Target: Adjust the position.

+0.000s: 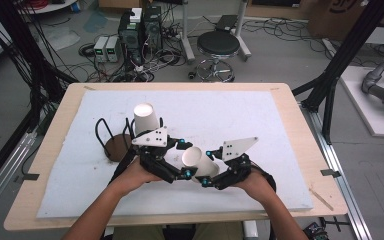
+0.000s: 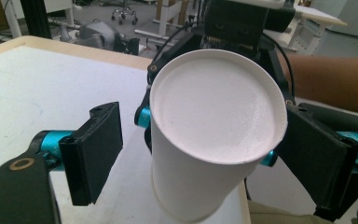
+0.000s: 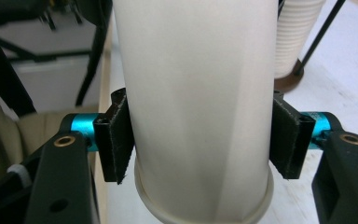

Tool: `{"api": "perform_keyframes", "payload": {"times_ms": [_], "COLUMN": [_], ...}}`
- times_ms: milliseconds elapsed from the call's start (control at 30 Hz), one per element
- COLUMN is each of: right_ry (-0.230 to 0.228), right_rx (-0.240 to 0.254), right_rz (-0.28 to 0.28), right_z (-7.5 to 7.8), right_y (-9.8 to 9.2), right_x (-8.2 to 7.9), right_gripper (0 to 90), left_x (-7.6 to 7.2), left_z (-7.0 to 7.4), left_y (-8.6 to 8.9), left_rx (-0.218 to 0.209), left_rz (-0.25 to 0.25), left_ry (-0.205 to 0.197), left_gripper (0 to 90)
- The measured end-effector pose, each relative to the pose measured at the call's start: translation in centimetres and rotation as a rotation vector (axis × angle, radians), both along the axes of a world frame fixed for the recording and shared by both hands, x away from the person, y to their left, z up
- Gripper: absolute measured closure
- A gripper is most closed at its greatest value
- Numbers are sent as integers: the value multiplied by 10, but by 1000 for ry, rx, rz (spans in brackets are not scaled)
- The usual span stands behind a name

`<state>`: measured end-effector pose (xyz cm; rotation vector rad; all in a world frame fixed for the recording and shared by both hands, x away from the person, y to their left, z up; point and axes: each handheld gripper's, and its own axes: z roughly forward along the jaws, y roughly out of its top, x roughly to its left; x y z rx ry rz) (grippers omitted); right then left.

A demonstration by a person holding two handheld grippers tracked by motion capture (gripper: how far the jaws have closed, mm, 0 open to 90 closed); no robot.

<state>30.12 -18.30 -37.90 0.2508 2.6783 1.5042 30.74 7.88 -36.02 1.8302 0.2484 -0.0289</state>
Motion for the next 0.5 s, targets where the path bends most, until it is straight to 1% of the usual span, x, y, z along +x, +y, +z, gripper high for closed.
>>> {"api": "perform_keyframes", "payload": {"times_ms": [33,67,100,133,233,300,367,467,500], "right_ry": [-6,-18,-19,-23,-20,-26,-34,-34,-36], "right_rx": [-20,-61,-80,-99,-132,-158,-183,-210,-227], "right_rz": [5,8,12,12,15,17,21,32,35], "right_z": [2,6,7,8,10,12,15,18,19], "right_y": [0,0,1,0,0,0,1,4,5], "right_x": [0,0,0,1,2,2,2,2,2], "right_gripper": [342,342,342,342,342,341,341,341,341], "left_x": [0,0,0,0,-1,-1,-1,0,0], "left_z": [0,1,1,3,4,6,6,7,7], "left_y": [1,3,3,4,5,5,4,2,2], "left_rx": [4,10,10,20,38,63,79,96,104], "left_rz": [4,1,1,-1,-7,-16,-25,-36,-40], "left_ry": [-1,-5,-5,-13,-16,-25,-25,-23,-26], "left_gripper": [166,166,166,166,166,166,167,168,169]}}
